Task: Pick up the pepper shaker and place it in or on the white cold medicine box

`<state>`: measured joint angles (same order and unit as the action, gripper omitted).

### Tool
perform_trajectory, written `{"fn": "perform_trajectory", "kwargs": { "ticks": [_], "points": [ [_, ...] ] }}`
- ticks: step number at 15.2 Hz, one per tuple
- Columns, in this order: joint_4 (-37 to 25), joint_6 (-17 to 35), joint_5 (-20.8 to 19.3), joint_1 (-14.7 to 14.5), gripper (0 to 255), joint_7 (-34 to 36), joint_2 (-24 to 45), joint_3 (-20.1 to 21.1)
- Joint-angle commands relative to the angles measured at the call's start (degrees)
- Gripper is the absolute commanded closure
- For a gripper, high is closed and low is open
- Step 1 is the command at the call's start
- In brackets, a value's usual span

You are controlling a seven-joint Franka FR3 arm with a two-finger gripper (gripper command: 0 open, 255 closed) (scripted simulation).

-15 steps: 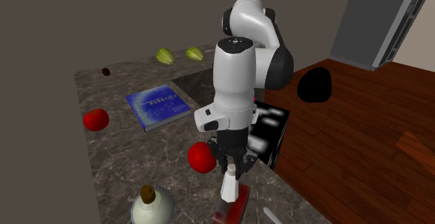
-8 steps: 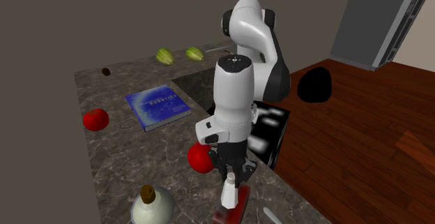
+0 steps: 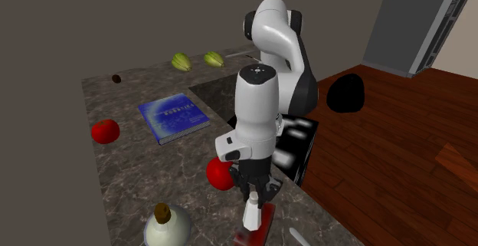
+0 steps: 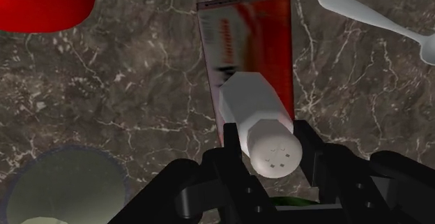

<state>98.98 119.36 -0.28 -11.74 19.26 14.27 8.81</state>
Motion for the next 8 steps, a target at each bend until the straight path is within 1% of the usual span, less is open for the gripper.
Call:
{"fn": "perform_trajectory", "kwargs": {
  "ticks": [1, 6, 8],
  "points": [
    [0.04, -0.04, 0.00, -0.02, 0, 0.02, 0.06, 0.01],
    [0.08, -0.02, 0.01, -0.01, 0, 0.00, 0.04, 0.01],
    [-1.97, -3.38, 0.23, 0.11, 0, -0.15, -1.28, 0.03]
  ]
}}
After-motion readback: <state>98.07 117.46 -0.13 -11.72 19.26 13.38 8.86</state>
